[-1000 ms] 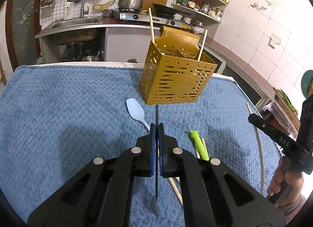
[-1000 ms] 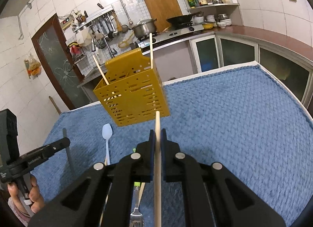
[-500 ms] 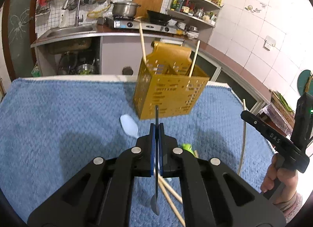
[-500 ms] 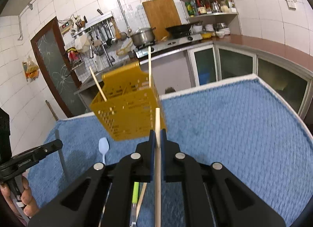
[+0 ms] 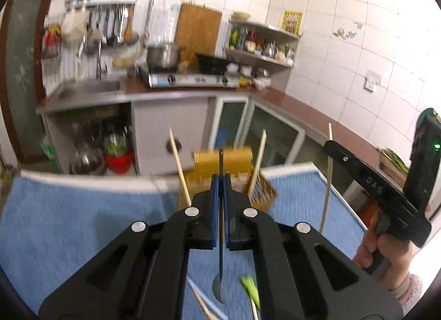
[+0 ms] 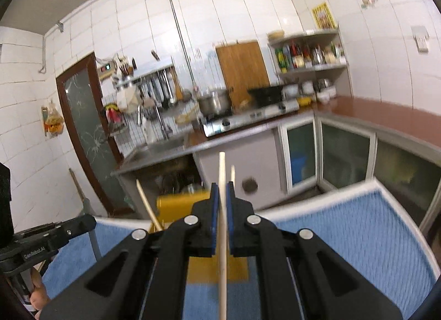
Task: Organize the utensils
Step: 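Lower the metal spoon and chopstick into the yellow holder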
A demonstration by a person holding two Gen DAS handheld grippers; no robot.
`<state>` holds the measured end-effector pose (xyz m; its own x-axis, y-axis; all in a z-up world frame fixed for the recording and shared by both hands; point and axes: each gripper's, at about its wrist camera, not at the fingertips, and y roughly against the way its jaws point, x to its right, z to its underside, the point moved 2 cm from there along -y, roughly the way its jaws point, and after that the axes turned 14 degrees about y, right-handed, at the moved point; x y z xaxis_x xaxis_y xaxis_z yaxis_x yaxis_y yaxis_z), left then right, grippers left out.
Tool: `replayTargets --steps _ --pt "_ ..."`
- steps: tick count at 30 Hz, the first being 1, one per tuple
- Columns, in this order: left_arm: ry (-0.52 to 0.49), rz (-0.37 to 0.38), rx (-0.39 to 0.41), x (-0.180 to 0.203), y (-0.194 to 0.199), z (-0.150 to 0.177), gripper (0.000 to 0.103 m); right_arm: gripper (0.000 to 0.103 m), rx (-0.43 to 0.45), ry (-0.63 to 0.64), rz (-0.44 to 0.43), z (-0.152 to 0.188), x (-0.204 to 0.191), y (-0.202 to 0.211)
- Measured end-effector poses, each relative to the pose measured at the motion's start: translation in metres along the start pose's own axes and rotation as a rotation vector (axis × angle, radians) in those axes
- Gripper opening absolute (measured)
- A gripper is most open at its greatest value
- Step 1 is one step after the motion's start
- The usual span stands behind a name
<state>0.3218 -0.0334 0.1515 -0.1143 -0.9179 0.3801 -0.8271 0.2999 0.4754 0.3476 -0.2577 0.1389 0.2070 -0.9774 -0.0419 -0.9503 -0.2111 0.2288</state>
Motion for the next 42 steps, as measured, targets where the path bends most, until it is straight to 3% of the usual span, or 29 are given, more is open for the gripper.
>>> replayTargets --steps 5,11,17,21,26,31,42 --pt "-0.035 -0.03 0.094 0.018 -0.017 -0.037 0.002 0.006 0.12 0.022 0.032 -0.036 0.002 -0.009" --pt "-0.049 -0.065 0.168 0.025 -0.05 -0.058 0.002 0.006 0.236 0.05 0.058 -0.061 -0.003 -0.027" --pt "-0.09 -0.114 0.234 0.027 -0.079 -0.06 0.002 0.006 0.32 0.057 0.057 -0.057 -0.008 -0.048" --pt "-0.07 -0.095 0.264 0.013 -0.093 -0.05 0.002 0.006 0.355 0.056 0.022 -0.04 -0.01 -0.058" --pt "-0.059 -0.076 0.315 -0.007 -0.101 -0.032 0.002 0.006 0.363 0.086 0.011 -0.018 -0.015 -0.067" --pt "-0.045 -0.044 0.289 -0.015 -0.107 -0.018 0.002 0.006 0.33 0.114 0.012 0.002 -0.018 -0.072" --pt "-0.08 -0.113 0.222 -0.027 -0.111 0.016 0.002 0.006 0.211 0.134 0.003 0.051 -0.019 -0.077"
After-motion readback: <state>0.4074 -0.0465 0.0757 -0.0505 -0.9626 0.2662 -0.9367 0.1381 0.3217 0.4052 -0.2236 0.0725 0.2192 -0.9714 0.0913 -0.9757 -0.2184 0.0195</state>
